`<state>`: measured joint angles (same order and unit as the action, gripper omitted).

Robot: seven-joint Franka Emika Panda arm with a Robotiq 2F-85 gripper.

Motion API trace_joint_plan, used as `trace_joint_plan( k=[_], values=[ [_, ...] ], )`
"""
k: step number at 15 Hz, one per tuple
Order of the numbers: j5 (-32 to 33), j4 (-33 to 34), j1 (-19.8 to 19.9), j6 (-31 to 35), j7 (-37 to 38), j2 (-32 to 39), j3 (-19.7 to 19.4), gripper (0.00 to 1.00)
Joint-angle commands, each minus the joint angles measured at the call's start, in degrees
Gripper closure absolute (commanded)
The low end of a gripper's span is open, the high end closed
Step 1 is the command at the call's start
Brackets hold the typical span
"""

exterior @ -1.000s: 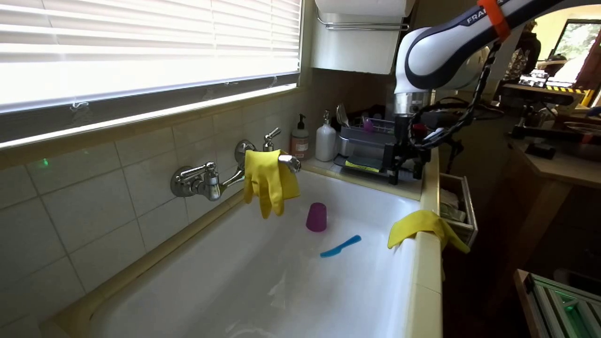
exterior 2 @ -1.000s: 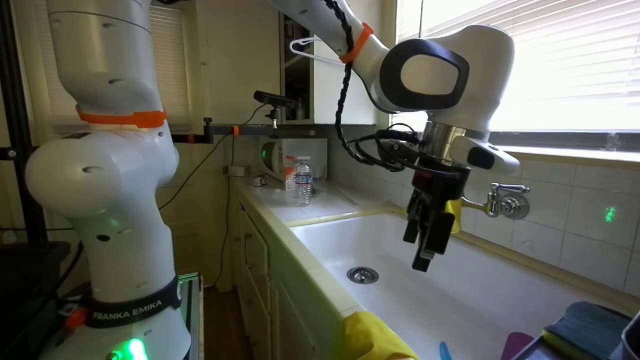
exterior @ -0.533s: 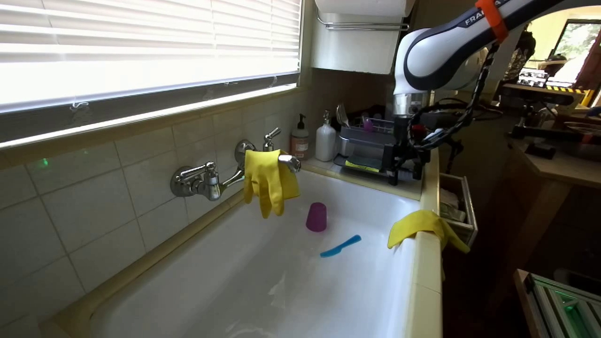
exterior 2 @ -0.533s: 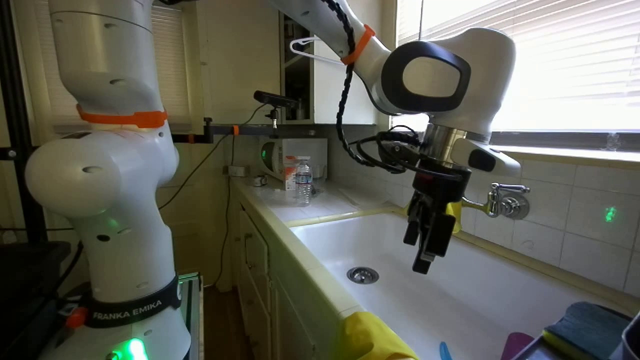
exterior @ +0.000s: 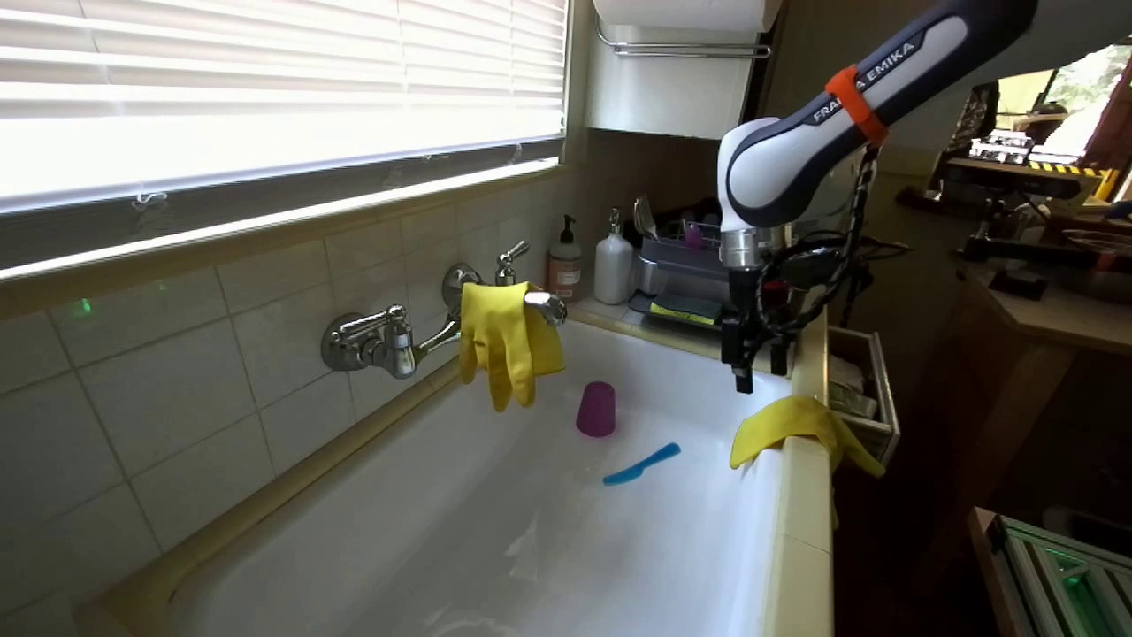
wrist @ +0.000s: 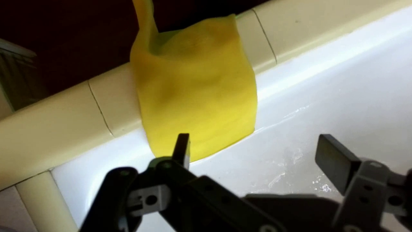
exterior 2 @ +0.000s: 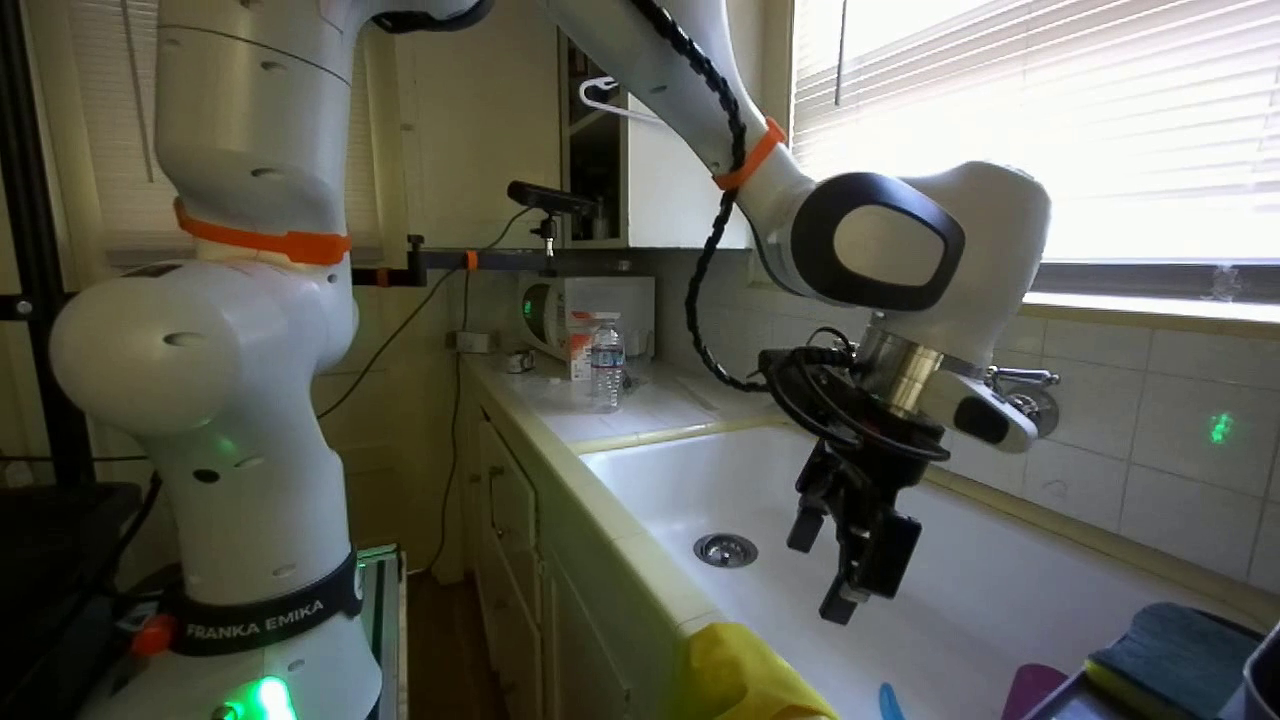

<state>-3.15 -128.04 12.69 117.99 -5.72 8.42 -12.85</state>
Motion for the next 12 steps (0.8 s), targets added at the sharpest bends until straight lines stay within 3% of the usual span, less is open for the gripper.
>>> trace_joint_plan(
  k=[1, 12],
  values=[
    [1.1, 3.1, 0.7, -0.6, -4.4, 4.4, 0.5, 0.00],
    [10.0, 6.6, -0.1, 1.1, -4.9, 11.5, 1.4, 0.00]
  ],
)
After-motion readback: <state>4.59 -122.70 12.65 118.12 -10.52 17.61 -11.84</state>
